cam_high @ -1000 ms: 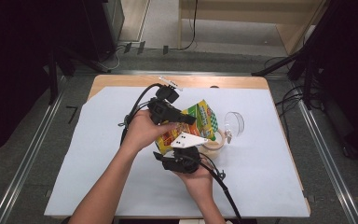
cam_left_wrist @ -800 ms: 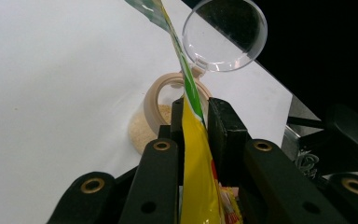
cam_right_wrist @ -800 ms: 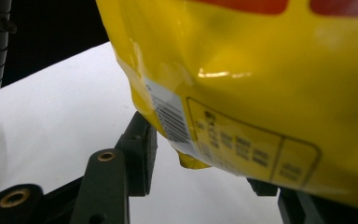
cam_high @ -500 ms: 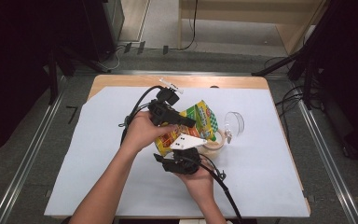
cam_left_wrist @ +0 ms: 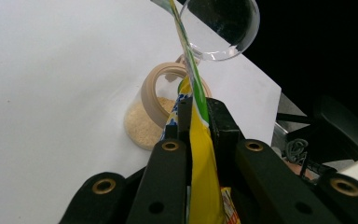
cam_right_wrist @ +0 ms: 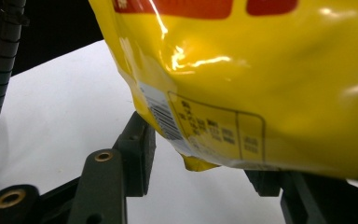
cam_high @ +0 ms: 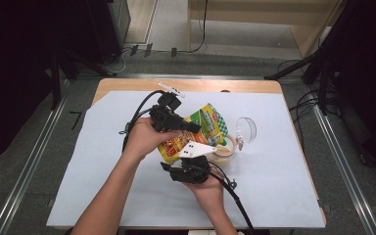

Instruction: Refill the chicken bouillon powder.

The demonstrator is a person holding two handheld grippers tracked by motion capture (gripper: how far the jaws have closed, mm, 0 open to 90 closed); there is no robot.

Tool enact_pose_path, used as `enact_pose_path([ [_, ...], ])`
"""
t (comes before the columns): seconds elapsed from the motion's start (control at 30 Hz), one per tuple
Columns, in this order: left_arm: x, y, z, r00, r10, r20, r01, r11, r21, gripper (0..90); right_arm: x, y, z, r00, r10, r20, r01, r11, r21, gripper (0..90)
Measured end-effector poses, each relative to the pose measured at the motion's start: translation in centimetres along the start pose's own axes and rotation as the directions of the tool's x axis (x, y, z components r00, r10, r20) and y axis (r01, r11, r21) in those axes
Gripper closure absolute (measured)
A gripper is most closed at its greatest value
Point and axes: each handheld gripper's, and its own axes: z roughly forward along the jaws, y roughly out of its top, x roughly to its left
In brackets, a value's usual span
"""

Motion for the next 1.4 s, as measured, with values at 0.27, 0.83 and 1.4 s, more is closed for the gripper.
enact_pose_path([
  [0.27,0.3,-0.3,-0.9,0.9994,-0.005,0.034,0.006,0.9997,-0.023,87.6,0.1,0.0,-0.2,1.0000,-0.006,-0.002,0.006,1.000,-0.012,50.0],
  [0.83,1.1,-1.1,-3.2,0.9962,-0.002,0.088,0.009,0.9963,-0.085,88.4,0.0,0.2,-1.0,0.9998,-0.004,-0.017,0.003,0.998,-0.059,47.5],
  [1.4,1.9,-1.9,-5.0,0.9927,-0.016,0.120,0.034,0.9878,-0.152,89.4,-0.4,0.1,-1.4,0.9995,0.016,-0.027,-0.017,0.999,-0.050,47.3],
])
